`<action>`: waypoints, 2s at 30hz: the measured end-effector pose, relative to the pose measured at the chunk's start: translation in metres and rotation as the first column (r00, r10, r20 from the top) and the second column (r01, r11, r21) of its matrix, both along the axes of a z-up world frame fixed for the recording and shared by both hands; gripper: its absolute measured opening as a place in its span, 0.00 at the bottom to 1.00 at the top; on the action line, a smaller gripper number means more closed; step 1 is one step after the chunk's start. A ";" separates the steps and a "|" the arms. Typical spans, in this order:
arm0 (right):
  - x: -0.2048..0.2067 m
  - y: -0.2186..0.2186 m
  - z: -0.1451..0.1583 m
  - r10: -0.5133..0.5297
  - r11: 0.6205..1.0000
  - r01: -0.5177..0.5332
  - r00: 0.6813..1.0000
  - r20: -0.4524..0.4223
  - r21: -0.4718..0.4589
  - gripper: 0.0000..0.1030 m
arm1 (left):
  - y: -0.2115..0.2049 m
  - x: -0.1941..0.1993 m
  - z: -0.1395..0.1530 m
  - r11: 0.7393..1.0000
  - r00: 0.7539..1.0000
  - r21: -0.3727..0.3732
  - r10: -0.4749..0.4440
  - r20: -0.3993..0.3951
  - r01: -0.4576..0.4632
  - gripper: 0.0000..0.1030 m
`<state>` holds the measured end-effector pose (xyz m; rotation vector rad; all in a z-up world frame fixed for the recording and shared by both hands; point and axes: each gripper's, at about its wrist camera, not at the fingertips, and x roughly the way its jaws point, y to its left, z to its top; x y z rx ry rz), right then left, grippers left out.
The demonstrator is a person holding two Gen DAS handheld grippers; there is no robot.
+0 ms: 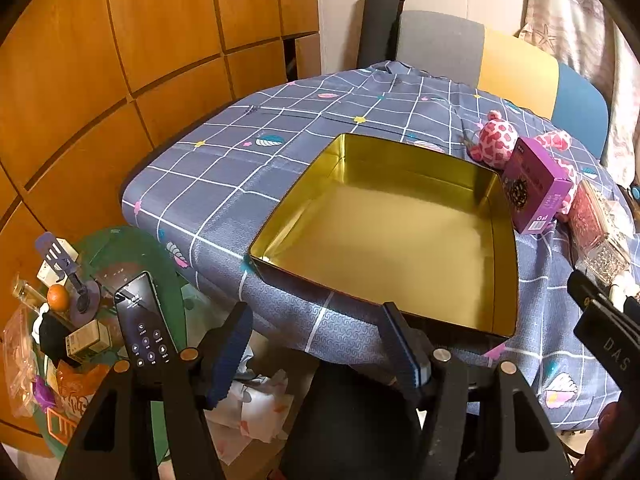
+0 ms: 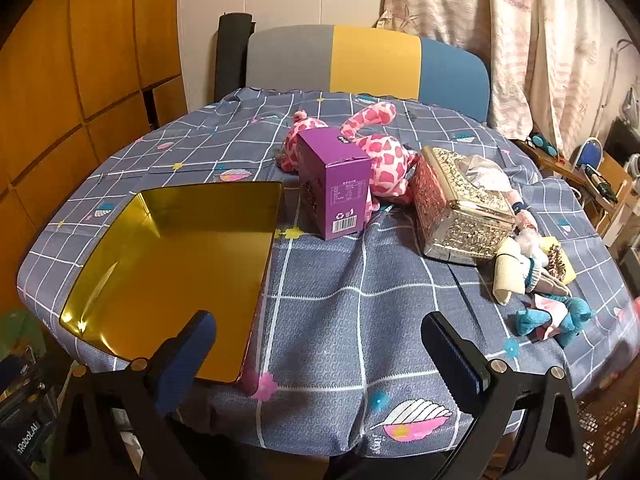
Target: Organize soft objects
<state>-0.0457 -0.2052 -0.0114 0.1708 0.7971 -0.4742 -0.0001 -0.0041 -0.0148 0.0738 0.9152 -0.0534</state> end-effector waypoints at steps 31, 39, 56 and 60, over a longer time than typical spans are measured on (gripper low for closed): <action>-0.016 -0.015 0.005 -0.044 0.998 0.045 0.999 0.028 -0.033 1.00 | -0.008 -0.004 0.004 1.000 1.000 0.005 -0.006 0.004 0.006 0.64; -0.028 -0.031 0.013 -0.061 0.996 0.066 0.995 0.075 -0.065 1.00 | -0.021 -0.003 0.006 1.000 1.000 0.025 -0.005 0.002 0.005 0.64; -0.040 -0.048 0.016 -0.084 0.996 0.088 0.991 0.102 -0.032 1.00 | -0.057 -0.005 0.017 0.996 0.998 0.069 -0.055 0.028 0.053 0.64; -0.041 -0.052 0.018 -0.088 0.995 0.092 0.990 0.111 -0.034 1.00 | -0.062 -0.003 0.017 0.995 0.997 0.073 -0.068 0.023 0.066 0.64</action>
